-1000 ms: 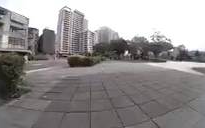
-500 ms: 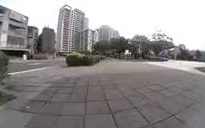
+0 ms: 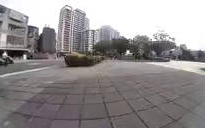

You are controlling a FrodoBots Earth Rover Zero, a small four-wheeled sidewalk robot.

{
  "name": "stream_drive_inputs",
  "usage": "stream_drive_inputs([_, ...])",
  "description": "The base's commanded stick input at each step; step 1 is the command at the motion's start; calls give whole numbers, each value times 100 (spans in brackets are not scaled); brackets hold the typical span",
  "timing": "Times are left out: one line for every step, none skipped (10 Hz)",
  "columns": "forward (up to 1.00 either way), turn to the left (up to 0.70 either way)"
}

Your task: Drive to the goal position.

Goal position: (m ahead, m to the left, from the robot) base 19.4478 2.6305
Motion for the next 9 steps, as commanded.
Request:
stream_drive_inputs([85,-31])
stream_drive_inputs([85,-15])
stream_drive_inputs([85,0])
stream_drive_inputs([85,0])
stream_drive_inputs([85,0])
stream_drive_inputs([85,0])
stream_drive_inputs([85,0])
stream_drive_inputs([85,0])
stream_drive_inputs([85,0])
